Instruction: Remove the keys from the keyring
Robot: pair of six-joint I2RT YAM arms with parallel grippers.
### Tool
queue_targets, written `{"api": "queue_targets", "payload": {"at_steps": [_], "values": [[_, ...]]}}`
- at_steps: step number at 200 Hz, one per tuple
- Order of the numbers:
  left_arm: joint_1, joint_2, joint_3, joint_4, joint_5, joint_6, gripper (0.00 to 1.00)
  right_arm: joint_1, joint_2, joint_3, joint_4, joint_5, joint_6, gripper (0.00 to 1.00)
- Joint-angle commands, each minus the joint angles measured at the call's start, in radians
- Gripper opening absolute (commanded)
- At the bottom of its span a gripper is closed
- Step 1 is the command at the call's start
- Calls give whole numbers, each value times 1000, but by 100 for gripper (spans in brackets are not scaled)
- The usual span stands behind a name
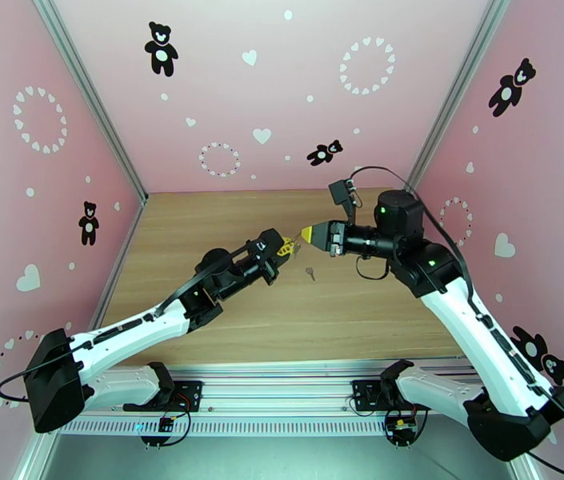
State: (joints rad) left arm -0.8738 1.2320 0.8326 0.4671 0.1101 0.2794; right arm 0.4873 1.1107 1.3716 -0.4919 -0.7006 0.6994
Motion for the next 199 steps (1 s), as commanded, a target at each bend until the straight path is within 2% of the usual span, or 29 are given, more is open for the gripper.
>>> {"api": "queue_targets", "payload": {"at_steps": [1,12,29,42,63,79,86,111,138,174,199], "values": [[3,-43,14,-29,56,-30,0,5,8,64,-128,25,-137,0],[2,-49,24,-60,59,-25,0,6,17,117,-238,75,-245,0],[2,-64,23,-69,76,-22,0,6,-9,81,-233,68,-341,0],[3,-75,32,-86,115,-22,0,6,-18,54,-225,45,-388,20],[2,-74,75,-151,143,-32,0,45,-52,-14,-205,-1,-584,23],[2,-72,86,-157,158,-37,0,104,-87,-72,-206,137,-735,38],[2,-71,90,-157,151,-41,0,111,-94,-90,-199,172,-764,41],[3,-73,106,-184,159,-43,0,114,-132,-192,-115,102,-847,46],[3,-83,112,-191,189,-55,0,115,-163,-256,-43,214,-895,49],[3,-74,135,-221,216,-65,0,123,-249,-363,148,256,-968,49],[3,-63,150,-253,211,-66,0,139,-294,-390,208,244,-997,48]]}}
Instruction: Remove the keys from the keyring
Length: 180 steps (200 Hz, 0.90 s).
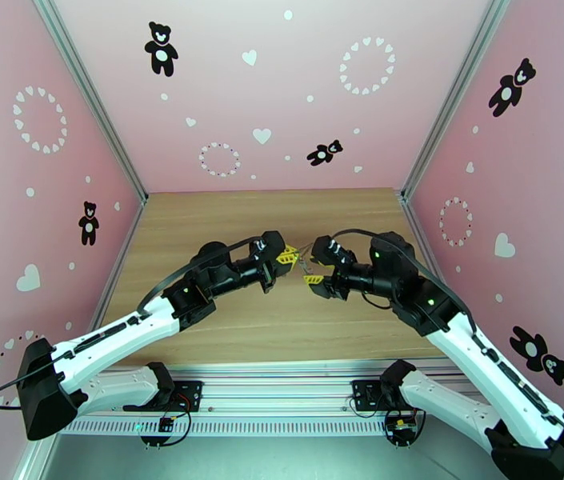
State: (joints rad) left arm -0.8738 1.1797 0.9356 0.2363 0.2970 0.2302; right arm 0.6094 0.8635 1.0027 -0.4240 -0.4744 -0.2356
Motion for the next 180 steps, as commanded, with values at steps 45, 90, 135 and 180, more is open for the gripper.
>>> {"api": "queue_targets", "payload": {"at_steps": [45,90,135,180], "values": [[2,10,64,-35,27,-31,0,59,-48,-7,161,62,-103,41],[1,30,87,-54,33,-44,0,75,8,39,135,62,-143,37],[-2,35,85,-54,40,-43,0,79,16,51,147,125,-160,28],[-6,34,81,-52,50,-39,0,80,32,65,130,151,-167,21]]}}
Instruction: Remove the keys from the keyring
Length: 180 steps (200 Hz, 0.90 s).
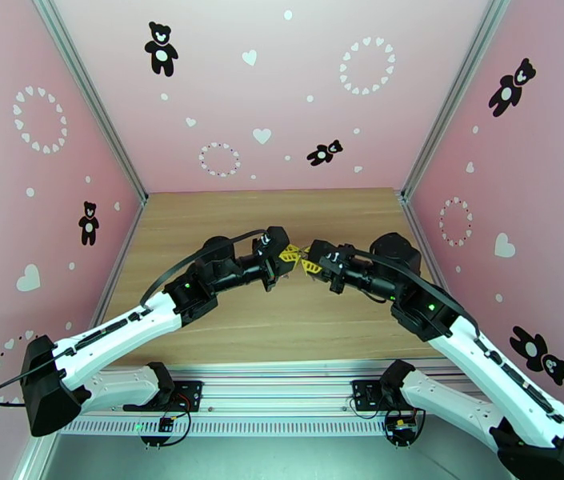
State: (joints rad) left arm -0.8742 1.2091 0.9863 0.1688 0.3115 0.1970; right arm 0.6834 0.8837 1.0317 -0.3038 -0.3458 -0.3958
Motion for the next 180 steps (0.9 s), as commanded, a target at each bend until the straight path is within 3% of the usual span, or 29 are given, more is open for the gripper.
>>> {"api": "queue_targets", "payload": {"at_steps": [1,28,70,105,137,180], "values": [[-6,4,31,15,36,-6,0,6,13,36,9,21,-6,20],[-6,3,37,4,35,3,0,5,47,68,-37,-24,-12,15],[-8,-9,29,-8,27,2,0,5,34,77,-25,30,32,0],[-8,-42,-2,-23,1,22,0,-8,67,146,-115,17,139,0],[-8,-88,-42,-61,-21,86,25,-38,126,228,-224,-34,306,0],[-8,-130,-134,-87,-57,134,38,-70,228,357,-410,-116,445,0]]}}
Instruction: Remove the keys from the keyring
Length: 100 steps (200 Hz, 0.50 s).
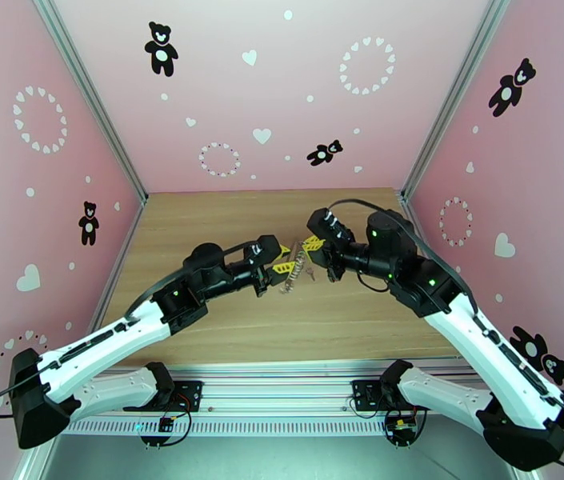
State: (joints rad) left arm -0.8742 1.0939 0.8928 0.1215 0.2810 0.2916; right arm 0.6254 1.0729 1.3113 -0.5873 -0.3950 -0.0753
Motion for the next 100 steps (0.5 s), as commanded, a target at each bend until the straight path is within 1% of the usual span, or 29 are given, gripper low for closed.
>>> {"api": "queue_targets", "payload": {"at_steps": [1,11,21,32,42,51,66,79,88,100], "values": [[-7,-15,-41,-40,-24,40,38,-12,41,79,-129,-69,126,0],[-7,-14,-44,-41,8,34,39,-16,59,99,-159,-102,143,0],[-9,-10,-47,-27,13,14,41,-18,76,115,-179,-110,165,0],[-12,-8,-60,10,-11,-13,44,-23,85,123,-188,-142,174,0],[-14,-10,-71,57,-55,-31,44,-25,87,122,-192,-164,174,0],[-14,-25,-129,123,-91,-53,44,-31,88,122,-199,-166,167,0],[-14,-59,-170,188,-86,-68,44,-53,88,115,-203,-196,154,0],[-14,-74,-163,167,-64,-75,44,-81,86,96,-165,-272,166,0],[-14,-79,-145,133,-53,-81,41,-85,79,76,-129,-327,158,0],[-10,-89,-123,102,-32,-97,38,-86,68,50,-100,-356,132,0]]}}
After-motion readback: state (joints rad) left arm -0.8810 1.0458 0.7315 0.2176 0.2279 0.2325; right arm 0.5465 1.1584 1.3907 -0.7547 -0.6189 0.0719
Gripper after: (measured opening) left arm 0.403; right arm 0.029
